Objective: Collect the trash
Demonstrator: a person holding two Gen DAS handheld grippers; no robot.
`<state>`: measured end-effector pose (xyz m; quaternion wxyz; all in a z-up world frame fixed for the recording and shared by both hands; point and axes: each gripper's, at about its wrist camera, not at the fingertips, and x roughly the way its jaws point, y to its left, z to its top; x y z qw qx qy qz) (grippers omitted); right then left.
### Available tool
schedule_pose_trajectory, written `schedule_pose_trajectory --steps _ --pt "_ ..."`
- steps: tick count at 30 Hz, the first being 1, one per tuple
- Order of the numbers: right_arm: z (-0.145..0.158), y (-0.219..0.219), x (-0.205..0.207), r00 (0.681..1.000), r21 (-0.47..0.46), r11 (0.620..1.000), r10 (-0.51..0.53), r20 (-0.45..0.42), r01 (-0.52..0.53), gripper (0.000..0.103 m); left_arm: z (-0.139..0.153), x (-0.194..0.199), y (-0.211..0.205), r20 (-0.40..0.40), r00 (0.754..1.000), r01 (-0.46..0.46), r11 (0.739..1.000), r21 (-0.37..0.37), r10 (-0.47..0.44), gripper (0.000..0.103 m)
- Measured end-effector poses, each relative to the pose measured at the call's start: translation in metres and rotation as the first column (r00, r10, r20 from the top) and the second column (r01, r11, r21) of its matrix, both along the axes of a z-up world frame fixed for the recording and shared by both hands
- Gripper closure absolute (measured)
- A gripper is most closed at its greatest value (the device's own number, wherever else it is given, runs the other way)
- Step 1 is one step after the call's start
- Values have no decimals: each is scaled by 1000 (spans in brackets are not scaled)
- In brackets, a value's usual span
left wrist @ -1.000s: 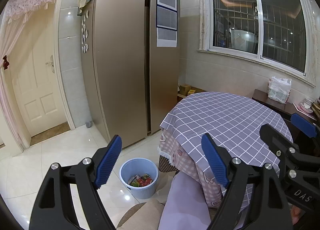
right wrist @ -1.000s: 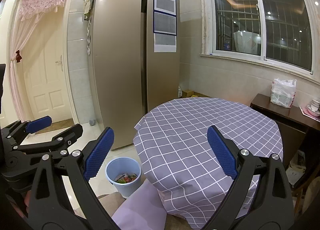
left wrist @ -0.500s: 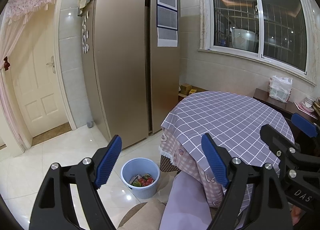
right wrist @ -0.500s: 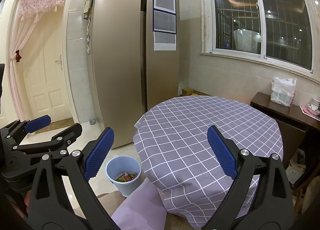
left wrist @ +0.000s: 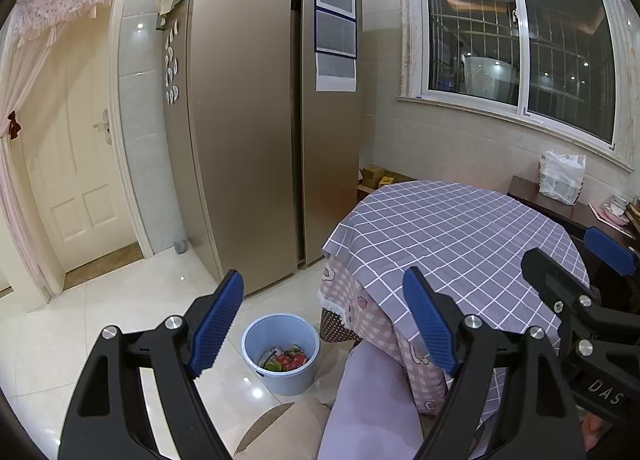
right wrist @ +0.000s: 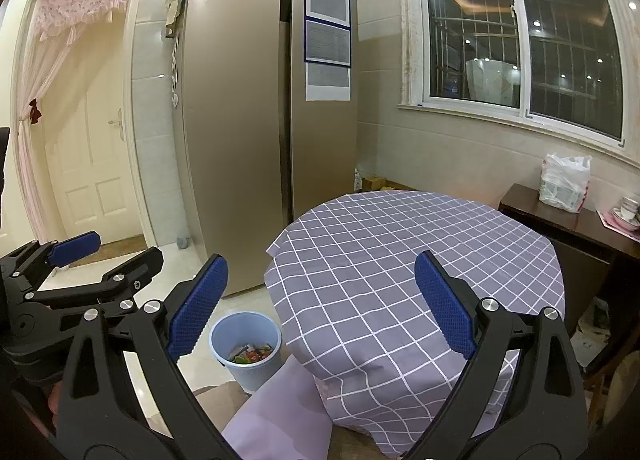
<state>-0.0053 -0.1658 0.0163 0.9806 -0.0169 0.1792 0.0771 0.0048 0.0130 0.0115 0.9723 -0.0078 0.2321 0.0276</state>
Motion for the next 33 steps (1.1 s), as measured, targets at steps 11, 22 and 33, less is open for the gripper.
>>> schedule_pose_trajectory --steps 11,22,33 --pt "-1 0 0 1000 6 1000 -1 -5 1 10 1 -1 -2 -2 1000 -1 1000 0 1 23" --pt "-1 0 0 1000 9 1000 -1 -8 2 10 1 -1 -2 -3 1000 2 1000 -2 -2 23" --pt "-2 0 0 1000 10 1000 -1 -10 1 10 0 -2 -2 -3 1000 2 1000 0 -2 23"
